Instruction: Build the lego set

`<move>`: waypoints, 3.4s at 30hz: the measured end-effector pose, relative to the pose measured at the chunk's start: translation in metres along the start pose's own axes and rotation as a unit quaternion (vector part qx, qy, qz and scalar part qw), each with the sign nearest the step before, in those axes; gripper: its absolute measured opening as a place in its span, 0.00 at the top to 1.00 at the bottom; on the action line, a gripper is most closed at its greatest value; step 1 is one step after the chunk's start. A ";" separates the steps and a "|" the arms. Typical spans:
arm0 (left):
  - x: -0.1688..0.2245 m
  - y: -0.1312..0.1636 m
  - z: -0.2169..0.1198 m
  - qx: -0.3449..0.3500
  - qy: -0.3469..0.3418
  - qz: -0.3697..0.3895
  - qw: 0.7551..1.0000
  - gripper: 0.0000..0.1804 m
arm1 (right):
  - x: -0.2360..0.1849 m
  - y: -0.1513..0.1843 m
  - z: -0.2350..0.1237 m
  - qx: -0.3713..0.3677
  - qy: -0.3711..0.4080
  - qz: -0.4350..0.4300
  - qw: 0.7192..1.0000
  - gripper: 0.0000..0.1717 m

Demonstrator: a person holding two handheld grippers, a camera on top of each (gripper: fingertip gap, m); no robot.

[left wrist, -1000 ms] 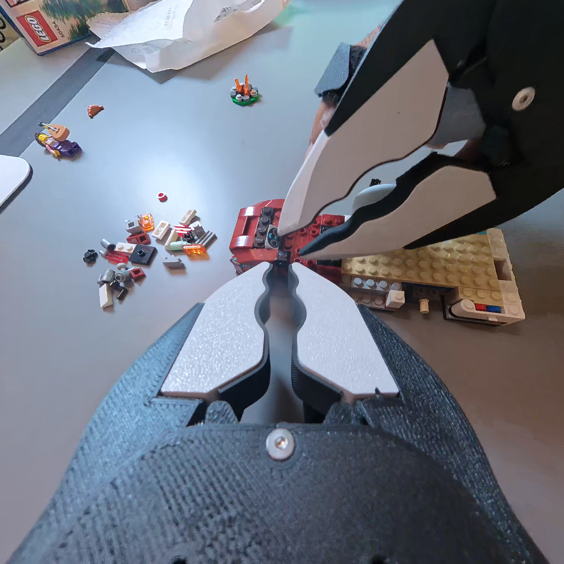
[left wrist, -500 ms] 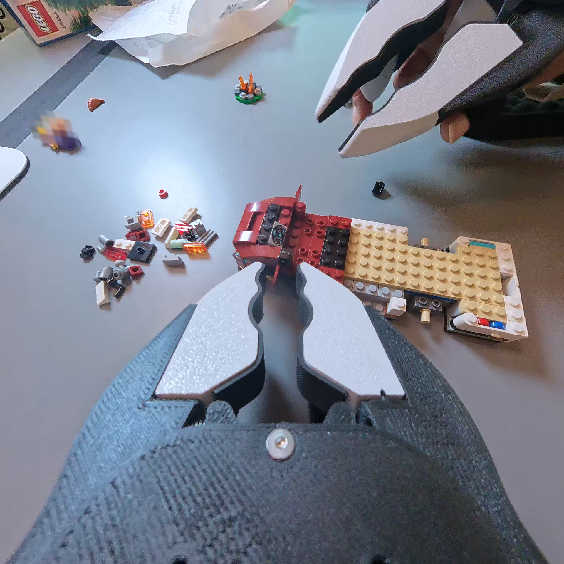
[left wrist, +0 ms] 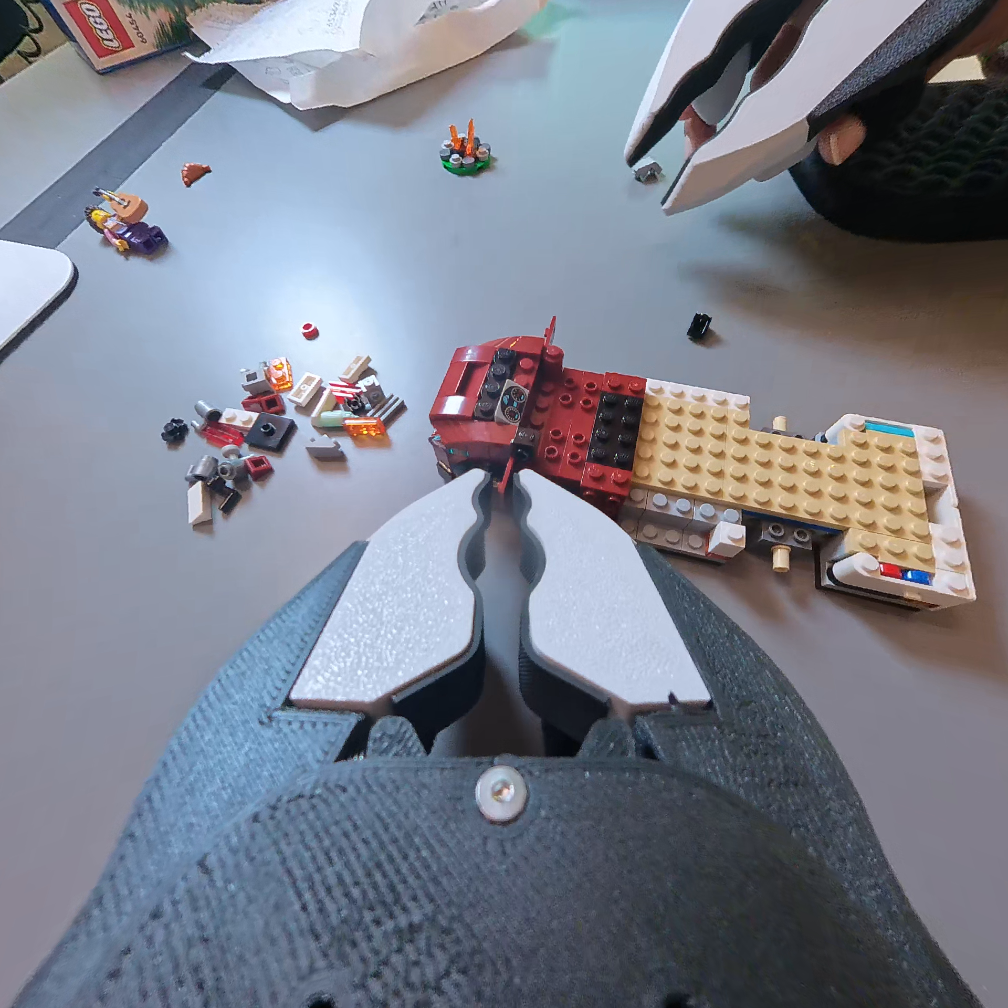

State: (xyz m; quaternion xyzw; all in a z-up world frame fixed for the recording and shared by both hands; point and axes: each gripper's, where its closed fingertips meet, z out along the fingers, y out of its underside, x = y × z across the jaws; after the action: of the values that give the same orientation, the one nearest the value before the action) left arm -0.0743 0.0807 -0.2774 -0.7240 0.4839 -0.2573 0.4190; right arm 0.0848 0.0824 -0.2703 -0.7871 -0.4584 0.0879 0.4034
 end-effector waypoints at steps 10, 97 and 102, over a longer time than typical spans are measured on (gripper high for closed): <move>-0.002 -0.015 -0.021 0.033 -0.018 -0.013 0.999 0.92 | -0.063 0.005 0.002 -0.022 -0.175 -0.087 0.981 0.86; 0.108 -0.078 -0.008 0.199 -0.045 0.352 0.913 0.97 | -0.109 -0.085 -0.044 0.234 -0.497 0.146 0.823 0.94; 0.109 -0.077 -0.008 0.200 -0.047 0.360 0.910 0.97 | -0.111 -0.084 -0.044 0.220 -0.515 0.158 0.813 0.94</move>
State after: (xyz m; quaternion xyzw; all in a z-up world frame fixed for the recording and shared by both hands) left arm 0.0002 -0.0080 -0.2105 -0.4136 0.6296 -0.1459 0.6412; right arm -0.0100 -0.0092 -0.2072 -0.5780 -0.4371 0.6416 0.2514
